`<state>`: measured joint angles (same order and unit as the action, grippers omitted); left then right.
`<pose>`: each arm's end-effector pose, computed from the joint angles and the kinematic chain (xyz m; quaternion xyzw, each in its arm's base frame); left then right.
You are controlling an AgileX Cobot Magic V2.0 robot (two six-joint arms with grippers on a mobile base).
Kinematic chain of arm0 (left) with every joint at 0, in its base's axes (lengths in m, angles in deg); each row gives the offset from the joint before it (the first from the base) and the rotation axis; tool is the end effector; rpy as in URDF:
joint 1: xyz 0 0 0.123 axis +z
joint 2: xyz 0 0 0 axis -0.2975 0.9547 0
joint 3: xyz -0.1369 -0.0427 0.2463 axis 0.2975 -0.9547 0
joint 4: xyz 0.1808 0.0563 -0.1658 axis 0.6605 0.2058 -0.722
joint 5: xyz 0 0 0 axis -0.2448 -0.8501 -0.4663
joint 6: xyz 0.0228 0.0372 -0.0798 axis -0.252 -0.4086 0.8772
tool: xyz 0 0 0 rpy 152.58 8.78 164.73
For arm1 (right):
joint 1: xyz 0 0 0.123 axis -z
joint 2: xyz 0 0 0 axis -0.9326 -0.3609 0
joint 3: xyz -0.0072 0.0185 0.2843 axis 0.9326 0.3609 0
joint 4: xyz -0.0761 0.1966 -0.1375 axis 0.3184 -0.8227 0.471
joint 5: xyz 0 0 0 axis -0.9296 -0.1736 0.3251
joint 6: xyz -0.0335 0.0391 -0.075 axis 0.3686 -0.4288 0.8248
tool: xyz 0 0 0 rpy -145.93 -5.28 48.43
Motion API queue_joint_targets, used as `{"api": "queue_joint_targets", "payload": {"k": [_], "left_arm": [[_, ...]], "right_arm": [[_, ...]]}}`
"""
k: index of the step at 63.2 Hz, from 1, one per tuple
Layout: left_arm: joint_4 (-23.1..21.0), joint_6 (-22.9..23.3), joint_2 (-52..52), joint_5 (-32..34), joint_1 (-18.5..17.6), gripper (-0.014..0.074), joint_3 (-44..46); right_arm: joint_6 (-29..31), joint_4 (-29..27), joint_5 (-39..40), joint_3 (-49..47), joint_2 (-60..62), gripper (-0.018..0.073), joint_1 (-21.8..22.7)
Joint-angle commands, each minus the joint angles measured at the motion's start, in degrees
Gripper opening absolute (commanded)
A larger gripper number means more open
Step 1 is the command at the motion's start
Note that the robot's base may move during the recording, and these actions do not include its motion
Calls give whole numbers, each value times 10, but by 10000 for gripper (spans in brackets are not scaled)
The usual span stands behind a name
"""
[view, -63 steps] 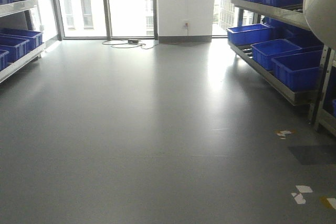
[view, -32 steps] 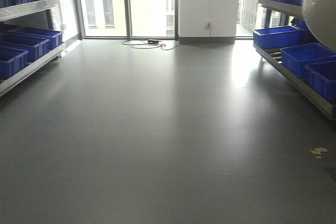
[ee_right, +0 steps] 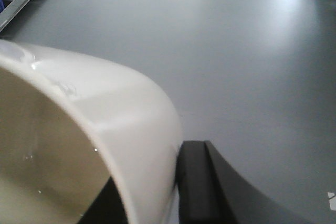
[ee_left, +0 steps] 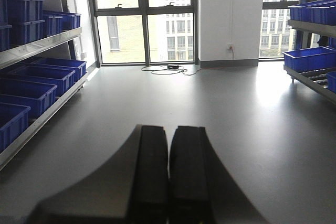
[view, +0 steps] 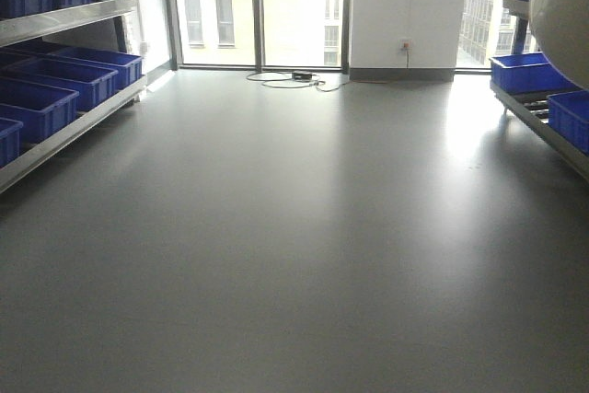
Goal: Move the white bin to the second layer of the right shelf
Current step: 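Drive toward the windows between the crate shelves carrying the bin, then continue driving toward the window wall holding the bin in the right gripper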
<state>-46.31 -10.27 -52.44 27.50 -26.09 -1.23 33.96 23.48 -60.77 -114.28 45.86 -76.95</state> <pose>0.0552 -0.0087 0.2104 0.0613 0.6753 -0.0465 0.7335 0.1107 0.0143 0.3308 0.0179 0.8272 0.0816 0.5556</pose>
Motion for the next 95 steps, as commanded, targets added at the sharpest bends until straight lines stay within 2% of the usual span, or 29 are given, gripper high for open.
{"api": "queue_joint_targets", "payload": {"k": [1,95], "left_arm": [[-3,4,-8,50,-1,85,-19],[-3,4,-8,50,-1,85,-19]], "right_arm": [[1,2,61,-17,0,56,4],[1,2,61,-17,0,56,4]]}}
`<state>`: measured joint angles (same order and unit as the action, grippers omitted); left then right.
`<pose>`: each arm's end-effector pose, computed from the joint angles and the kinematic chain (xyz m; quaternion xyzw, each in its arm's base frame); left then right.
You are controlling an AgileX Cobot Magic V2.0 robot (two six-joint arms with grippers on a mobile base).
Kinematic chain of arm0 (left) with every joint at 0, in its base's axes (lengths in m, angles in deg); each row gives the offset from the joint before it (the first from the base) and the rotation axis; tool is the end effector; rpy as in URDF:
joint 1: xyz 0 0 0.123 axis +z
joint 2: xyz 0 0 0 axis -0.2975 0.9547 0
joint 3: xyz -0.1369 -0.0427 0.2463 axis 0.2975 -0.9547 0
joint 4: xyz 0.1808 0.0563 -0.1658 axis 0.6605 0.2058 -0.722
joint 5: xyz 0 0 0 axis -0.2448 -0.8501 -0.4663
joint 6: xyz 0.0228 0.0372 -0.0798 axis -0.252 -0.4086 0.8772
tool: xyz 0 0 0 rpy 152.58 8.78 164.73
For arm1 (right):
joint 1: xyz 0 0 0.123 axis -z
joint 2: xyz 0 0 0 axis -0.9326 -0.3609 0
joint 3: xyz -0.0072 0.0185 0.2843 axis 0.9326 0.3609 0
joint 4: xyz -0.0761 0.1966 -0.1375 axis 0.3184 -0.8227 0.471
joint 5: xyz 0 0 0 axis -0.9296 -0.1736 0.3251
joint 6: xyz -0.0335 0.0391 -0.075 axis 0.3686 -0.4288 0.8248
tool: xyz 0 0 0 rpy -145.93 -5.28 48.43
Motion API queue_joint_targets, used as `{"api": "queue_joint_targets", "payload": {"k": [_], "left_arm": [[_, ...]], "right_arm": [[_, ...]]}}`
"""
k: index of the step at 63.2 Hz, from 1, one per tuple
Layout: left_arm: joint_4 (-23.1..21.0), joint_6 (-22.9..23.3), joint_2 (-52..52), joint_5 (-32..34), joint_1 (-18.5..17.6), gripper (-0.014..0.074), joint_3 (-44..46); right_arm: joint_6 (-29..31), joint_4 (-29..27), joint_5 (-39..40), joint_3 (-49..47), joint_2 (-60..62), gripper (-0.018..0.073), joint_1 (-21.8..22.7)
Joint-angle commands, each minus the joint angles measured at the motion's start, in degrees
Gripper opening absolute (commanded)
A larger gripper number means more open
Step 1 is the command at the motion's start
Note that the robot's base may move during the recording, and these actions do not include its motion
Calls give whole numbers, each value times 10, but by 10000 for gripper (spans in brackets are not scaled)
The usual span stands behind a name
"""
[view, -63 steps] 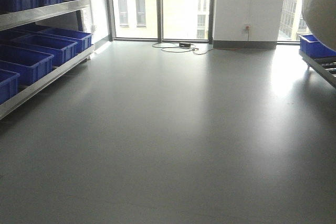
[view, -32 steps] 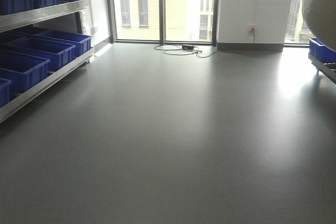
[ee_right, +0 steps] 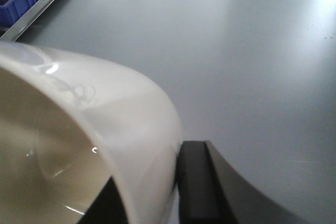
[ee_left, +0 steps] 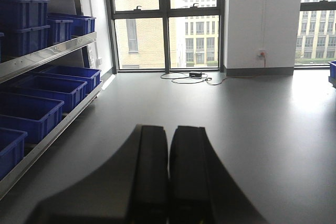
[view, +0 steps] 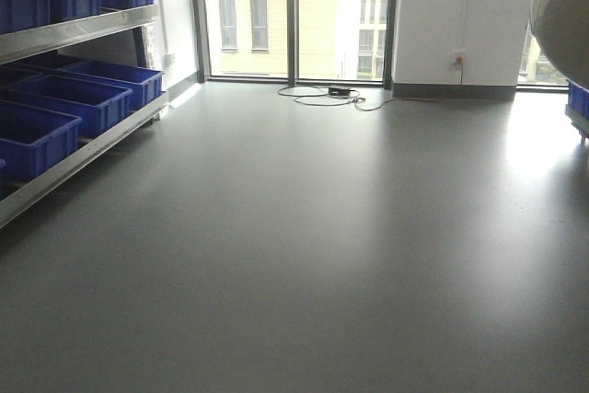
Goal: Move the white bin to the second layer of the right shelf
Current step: 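Continue driving toward the window wall holding the bin in the right gripper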
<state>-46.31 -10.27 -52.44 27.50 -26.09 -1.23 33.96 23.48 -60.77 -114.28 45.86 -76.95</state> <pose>0.0552 -0.0087 0.2104 0.0613 0.6753 -0.0465 0.7335 0.1107 0.0143 0.3308 0.0179 0.8272 0.0816 0.5556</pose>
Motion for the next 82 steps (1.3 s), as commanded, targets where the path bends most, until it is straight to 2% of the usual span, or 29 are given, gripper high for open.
{"api": "queue_joint_targets", "payload": {"k": [1,82], "left_arm": [[-3,4,-8,50,-1,85,-19],[-3,4,-8,50,-1,85,-19]], "right_arm": [[1,2,61,-17,0,56,4],[1,2,61,-17,0,56,4]]}}
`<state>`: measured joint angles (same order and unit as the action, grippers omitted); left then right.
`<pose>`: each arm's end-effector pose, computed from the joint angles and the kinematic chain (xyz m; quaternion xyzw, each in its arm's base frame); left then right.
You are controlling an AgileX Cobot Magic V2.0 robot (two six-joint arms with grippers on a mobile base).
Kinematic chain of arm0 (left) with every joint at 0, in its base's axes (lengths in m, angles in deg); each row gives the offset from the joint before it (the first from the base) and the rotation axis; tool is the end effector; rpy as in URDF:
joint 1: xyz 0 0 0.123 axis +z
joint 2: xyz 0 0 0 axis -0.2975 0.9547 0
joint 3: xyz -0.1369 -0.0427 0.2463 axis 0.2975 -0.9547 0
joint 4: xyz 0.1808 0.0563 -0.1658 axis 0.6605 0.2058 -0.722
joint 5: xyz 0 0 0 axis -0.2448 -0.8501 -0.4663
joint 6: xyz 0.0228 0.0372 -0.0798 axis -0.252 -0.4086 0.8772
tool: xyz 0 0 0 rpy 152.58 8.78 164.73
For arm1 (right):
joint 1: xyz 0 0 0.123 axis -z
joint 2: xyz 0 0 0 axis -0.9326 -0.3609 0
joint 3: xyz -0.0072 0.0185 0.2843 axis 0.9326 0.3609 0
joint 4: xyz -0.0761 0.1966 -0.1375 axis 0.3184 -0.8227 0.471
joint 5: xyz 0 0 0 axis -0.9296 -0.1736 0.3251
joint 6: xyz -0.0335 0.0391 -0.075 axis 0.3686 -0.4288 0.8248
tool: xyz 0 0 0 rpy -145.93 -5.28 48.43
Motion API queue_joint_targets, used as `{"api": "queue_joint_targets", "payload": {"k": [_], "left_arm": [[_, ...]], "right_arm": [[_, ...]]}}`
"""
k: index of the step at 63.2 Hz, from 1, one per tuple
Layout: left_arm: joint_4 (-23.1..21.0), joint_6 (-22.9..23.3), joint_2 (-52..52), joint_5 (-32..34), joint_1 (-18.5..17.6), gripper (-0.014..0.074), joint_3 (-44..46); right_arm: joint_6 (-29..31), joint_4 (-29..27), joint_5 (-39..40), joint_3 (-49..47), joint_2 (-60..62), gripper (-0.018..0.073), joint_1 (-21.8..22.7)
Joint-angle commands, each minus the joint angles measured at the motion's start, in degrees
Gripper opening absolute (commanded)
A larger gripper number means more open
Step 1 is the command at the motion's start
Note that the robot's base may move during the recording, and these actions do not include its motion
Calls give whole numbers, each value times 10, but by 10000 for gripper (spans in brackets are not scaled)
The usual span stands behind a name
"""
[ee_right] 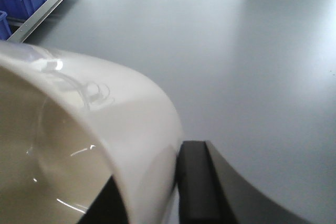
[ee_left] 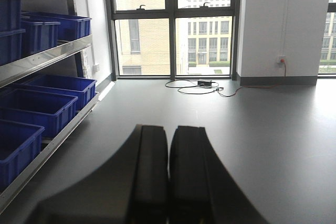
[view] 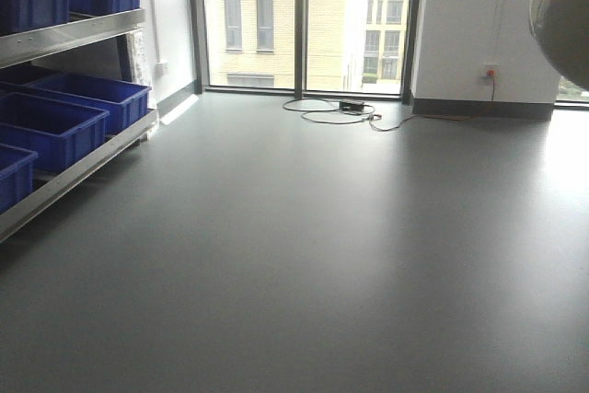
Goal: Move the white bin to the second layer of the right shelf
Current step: 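Continue driving toward the window wall holding the bin in the right gripper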
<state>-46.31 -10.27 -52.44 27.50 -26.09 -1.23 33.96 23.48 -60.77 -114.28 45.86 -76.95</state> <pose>0.0552 -0.0087 0.2104 0.0613 0.6753 -0.0465 0.7335 0.1107 0.0143 0.3308 0.0179 0.8272 0.0816 0.5556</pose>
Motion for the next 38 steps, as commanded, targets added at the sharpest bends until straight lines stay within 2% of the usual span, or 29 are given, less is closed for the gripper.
{"api": "queue_joint_targets", "payload": {"k": [1,38], "left_arm": [[-3,4,-8,50,-1,85,-19],[-3,4,-8,50,-1,85,-19]], "right_arm": [[1,2,61,-17,0,56,4],[1,2,61,-17,0,56,4]]}}
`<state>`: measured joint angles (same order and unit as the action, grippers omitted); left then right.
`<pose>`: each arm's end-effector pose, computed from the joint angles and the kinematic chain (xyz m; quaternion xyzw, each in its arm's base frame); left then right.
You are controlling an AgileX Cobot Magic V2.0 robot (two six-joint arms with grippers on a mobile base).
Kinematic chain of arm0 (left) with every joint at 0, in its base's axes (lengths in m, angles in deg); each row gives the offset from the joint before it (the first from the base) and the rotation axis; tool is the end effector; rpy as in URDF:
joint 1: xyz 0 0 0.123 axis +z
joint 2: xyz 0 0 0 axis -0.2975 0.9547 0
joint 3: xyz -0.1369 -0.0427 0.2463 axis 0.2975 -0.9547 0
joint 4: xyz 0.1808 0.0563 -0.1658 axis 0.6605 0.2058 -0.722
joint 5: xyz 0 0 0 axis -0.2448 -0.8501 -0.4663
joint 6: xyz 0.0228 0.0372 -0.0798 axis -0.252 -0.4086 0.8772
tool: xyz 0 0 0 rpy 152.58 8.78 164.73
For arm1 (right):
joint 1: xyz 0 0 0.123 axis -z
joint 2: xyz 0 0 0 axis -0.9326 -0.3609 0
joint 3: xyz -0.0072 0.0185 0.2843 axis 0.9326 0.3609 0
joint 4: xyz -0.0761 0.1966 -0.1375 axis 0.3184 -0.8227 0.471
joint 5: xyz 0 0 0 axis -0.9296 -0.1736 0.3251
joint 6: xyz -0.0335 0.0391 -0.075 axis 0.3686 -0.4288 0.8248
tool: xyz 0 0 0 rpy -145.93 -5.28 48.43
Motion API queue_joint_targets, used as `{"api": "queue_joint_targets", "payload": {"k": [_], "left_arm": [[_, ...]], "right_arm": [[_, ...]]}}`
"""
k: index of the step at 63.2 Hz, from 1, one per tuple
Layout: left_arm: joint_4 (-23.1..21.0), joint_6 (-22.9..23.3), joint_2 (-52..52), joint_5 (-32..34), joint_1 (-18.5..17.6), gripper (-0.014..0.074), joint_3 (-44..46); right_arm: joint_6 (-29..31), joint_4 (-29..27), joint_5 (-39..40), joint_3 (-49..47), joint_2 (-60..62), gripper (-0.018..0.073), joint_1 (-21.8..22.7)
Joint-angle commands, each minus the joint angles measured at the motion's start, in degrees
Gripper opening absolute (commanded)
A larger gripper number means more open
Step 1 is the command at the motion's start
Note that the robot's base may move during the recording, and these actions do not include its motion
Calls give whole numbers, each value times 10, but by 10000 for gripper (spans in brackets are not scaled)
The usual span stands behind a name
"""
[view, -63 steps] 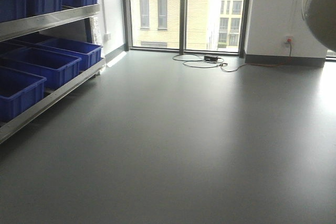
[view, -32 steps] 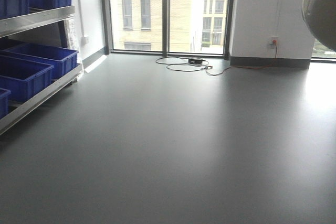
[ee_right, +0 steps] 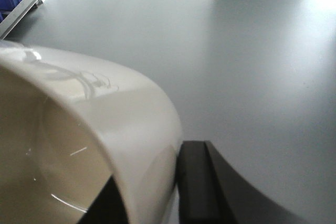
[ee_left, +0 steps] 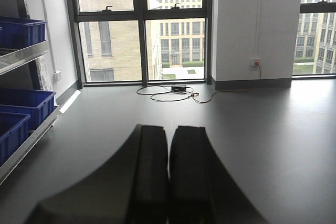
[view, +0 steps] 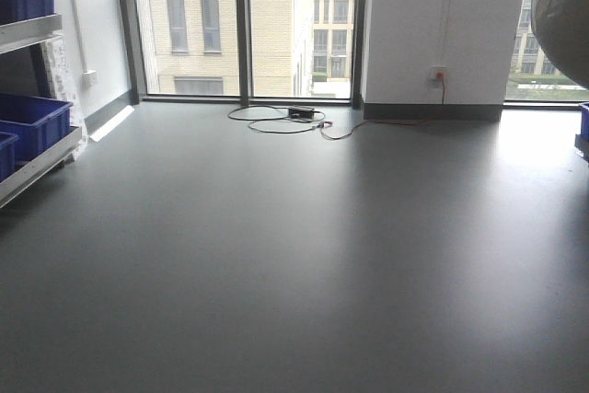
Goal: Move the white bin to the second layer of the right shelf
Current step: 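Continue driving toward the window wall holding the bin in the right gripper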
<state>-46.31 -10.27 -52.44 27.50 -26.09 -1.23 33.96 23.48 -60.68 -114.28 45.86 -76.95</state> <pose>0.0552 -0.0087 0.2104 0.0613 0.6753 -0.0465 0.7335 0.1108 0.0143 0.3309 0.0179 0.8268 0.0817 0.5562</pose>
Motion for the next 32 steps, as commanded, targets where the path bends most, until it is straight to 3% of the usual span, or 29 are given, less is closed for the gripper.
{"api": "queue_joint_targets", "payload": {"k": [1,32], "left_arm": [[-3,4,-8,50,-1,85,-19],[-3,4,-8,50,-1,85,-19]], "right_arm": [[1,2,60,-17,0,56,4],[1,2,60,-17,0,56,4]]}}
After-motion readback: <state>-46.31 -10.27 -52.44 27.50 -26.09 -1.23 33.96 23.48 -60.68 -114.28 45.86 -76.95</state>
